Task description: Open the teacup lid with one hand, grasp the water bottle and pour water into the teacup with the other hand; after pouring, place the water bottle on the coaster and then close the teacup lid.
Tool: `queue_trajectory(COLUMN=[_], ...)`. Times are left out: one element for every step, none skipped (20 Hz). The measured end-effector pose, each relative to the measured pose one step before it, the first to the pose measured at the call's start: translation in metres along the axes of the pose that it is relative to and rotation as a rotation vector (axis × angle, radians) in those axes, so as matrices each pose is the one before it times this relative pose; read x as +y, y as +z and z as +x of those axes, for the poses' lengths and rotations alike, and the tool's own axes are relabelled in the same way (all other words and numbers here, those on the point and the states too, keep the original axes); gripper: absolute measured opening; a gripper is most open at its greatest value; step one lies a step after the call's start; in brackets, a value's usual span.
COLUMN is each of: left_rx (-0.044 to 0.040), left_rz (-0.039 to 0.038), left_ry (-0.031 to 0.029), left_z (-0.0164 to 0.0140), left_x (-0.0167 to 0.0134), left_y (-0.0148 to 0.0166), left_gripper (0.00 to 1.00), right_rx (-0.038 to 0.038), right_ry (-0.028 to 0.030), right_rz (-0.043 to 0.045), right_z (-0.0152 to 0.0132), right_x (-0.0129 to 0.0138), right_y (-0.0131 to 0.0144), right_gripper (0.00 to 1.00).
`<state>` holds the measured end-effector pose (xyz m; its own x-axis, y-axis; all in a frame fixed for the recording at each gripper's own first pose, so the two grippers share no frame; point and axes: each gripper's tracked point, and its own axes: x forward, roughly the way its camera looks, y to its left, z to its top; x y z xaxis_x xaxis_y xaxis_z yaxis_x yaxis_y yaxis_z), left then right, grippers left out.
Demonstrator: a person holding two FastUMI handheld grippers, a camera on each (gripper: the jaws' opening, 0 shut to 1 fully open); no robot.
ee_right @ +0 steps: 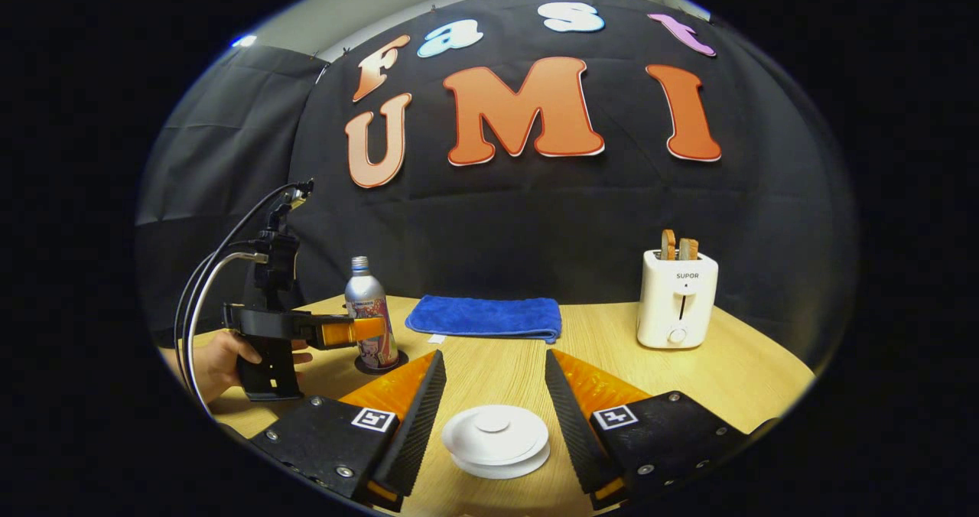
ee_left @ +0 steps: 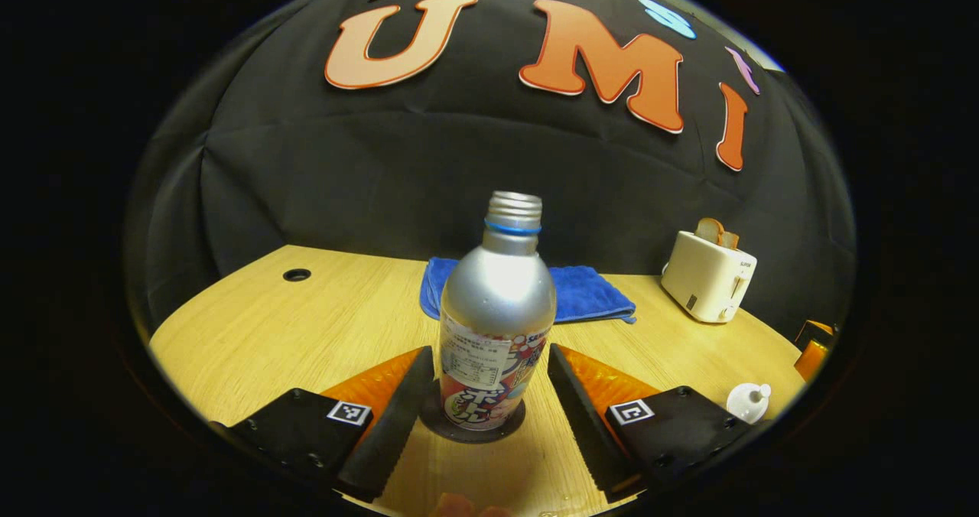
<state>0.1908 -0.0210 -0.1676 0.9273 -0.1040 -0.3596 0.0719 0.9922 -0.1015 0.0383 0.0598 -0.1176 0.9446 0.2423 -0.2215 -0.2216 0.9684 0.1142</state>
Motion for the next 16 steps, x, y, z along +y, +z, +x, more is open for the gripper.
queue_trajectory(left_rx=[-0.01045,-0.0153,-0.02457,-0.02891,-0.02879,-0.02839,-0.0272,-0.02417,-0.01976,-0.01721,-0.01604,-0.01369,-0.01564,-0.01467,-0.01145,-0.00986], left_rz=[0.0043,0.00489,0.003,0.00227,0.00034,0.0009,0.00146,0.00549,0.00612,0.0055,0.00599,0.00934,0.00331,-0.00045,-0.00705,-0.00501], left_ry=[0.00066,0.0019,0.00462,0.00722,0.00654,0.00687,0.00948,0.00636,0.01231,0.00788,0.0029,0.00643,0.00428,0.00141,0.00712,0.00753], left_z=[-0.0069,-0.0108,-0.00963,-0.01139,-0.01055,-0.01123,-0.00944,-0.011,-0.00971,-0.01099,-0.01005,-0.01145,-0.00981,-0.01006,-0.00913,-0.00918], left_x=[-0.00108,0.00056,0.00033,0.00118,0.00174,0.00075,0.00124,0.00128,0.00289,0.00192,-0.00047,-0.00023,0.00157,-0.00089,0.00153,0.00265], left_y=[0.00239,0.00551,0.00681,0.00921,0.01074,0.01177,0.01044,0.01127,0.00952,0.00912,0.00733,0.00722,0.00541,0.00457,0.00436,0.00351], left_gripper=[0.97,0.98,0.97,0.97,0.97,0.97,0.97,0.97,0.96,0.97,0.97,0.97,0.97,0.97,0.97,0.97], right_rx=[-0.00957,-0.01256,-0.01464,-0.01557,-0.0175,-0.01595,-0.01439,-0.01132,-0.00626,-0.00838,-0.00208,-0.01105,-0.01553,-0.01112,-0.00836,-0.00853], right_ry=[0.00046,-0.00105,0.00013,-0.00116,-0.00153,-0.00375,-0.00404,-0.00645,-0.00559,-0.00544,-0.00888,-0.00083,-0.0031,-0.00928,-0.0125,-0.00997], right_rz=[-0.00259,-0.00275,-0.00404,-0.00636,-0.00735,-0.00826,-0.00649,-0.0054,-0.00559,-0.00401,-0.00487,-0.00094,0.00124,0.00196,0.00156,-0.00007], right_z=[-0.00255,-0.00299,-0.00311,-0.00253,-0.00244,-0.00367,-0.00271,-0.00306,-0.0024,-0.00389,-0.00302,-0.00274,-0.00364,-0.00212,-0.00277,-0.00177], right_x=[0.00195,0.00184,0.00213,0.00196,0.00181,0.00144,0.0015,0.00105,0.00121,0.00081,-0.00026,0.0014,0.0016,-0.00118,-0.00138,-0.00051], right_y=[0.00443,0.00593,0.00629,0.00753,0.00677,0.0074,0.00632,0.00683,0.00486,0.00534,0.00438,0.00466,0.00699,0.00528,0.0038,0.00332], right_gripper=[0.79,0.79,0.79,0.79,0.79,0.78,0.78,0.78,0.78,0.78,0.78,0.79,0.83,0.8,0.8,0.8])
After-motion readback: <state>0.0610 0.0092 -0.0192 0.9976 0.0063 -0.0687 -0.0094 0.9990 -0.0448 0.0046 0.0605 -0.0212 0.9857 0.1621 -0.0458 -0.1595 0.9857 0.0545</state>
